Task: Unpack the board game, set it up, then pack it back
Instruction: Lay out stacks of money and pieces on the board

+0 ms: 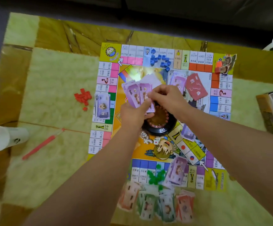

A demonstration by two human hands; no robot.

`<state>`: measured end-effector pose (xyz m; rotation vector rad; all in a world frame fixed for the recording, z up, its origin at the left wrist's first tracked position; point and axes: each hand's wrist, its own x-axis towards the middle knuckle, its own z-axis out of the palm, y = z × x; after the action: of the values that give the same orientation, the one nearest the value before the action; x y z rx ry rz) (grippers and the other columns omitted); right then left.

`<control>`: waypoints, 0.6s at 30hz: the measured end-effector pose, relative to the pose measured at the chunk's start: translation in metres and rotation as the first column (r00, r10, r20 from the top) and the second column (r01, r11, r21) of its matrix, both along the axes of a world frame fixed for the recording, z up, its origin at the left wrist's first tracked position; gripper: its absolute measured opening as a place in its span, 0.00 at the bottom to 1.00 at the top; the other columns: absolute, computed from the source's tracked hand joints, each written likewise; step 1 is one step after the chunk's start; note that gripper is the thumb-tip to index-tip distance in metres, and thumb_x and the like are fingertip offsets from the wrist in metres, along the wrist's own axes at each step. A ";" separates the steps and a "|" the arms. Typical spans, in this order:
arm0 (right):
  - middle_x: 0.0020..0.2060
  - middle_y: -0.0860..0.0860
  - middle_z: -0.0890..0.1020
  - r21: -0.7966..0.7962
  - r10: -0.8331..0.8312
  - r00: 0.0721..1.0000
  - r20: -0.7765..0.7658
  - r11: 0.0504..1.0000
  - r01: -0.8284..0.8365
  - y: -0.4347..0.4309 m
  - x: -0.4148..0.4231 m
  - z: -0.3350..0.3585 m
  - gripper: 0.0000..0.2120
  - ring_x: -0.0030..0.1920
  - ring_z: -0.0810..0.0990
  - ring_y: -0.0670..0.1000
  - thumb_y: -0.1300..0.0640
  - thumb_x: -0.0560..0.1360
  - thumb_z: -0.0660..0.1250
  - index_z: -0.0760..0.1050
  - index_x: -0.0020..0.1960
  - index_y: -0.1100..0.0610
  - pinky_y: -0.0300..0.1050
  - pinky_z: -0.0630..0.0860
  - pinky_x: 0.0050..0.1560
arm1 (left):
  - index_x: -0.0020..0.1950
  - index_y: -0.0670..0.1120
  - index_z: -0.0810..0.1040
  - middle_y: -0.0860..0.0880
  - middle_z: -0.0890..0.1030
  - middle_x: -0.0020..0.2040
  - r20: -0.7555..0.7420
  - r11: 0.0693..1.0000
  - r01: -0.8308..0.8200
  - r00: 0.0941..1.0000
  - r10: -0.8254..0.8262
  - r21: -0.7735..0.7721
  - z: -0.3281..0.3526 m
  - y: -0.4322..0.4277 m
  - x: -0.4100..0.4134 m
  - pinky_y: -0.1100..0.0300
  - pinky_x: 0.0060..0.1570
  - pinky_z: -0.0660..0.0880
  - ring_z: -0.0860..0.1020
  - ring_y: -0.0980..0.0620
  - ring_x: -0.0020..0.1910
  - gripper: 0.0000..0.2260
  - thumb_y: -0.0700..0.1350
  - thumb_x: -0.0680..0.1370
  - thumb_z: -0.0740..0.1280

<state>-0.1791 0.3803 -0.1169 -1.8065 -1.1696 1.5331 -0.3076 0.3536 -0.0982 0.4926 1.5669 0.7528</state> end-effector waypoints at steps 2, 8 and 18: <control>0.35 0.50 0.82 0.002 -0.012 1.000 -0.018 1.000 0.012 -0.003 -0.015 0.001 0.07 0.34 0.78 0.44 0.54 0.74 0.72 0.81 0.42 0.58 0.40 0.77 0.43 | 0.54 0.37 0.78 0.38 0.82 0.51 0.008 1.000 -0.020 1.000 0.020 -0.007 -0.001 -0.003 -0.017 0.59 0.36 0.81 0.83 0.46 0.42 0.11 0.44 0.77 0.70; 0.28 0.48 0.75 -0.013 -0.126 0.991 -0.040 0.992 0.125 -0.012 -0.076 -0.004 0.10 0.27 0.68 0.44 0.55 0.76 0.70 0.81 0.42 0.62 0.40 0.67 0.33 | 0.43 0.45 0.81 0.44 0.82 0.36 -0.259 0.986 -0.138 0.953 0.158 0.096 -0.008 -0.024 -0.085 0.52 0.35 0.81 0.82 0.46 0.32 0.11 0.49 0.80 0.63; 0.38 0.48 0.78 -0.001 -0.085 0.946 0.314 0.996 0.089 -0.004 -0.158 -0.039 0.09 0.42 0.79 0.50 0.54 0.71 0.74 0.73 0.42 0.51 0.42 0.72 0.36 | 0.44 0.40 0.78 0.45 0.76 0.32 -0.094 0.997 -0.072 0.993 0.070 -0.018 -0.013 -0.043 -0.162 0.63 0.22 0.70 0.74 0.52 0.23 0.12 0.44 0.82 0.60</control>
<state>-0.3366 0.3761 -0.1555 -2.1393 -1.2014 1.2380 -0.4695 0.3102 -0.1113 0.4634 1.6856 0.7757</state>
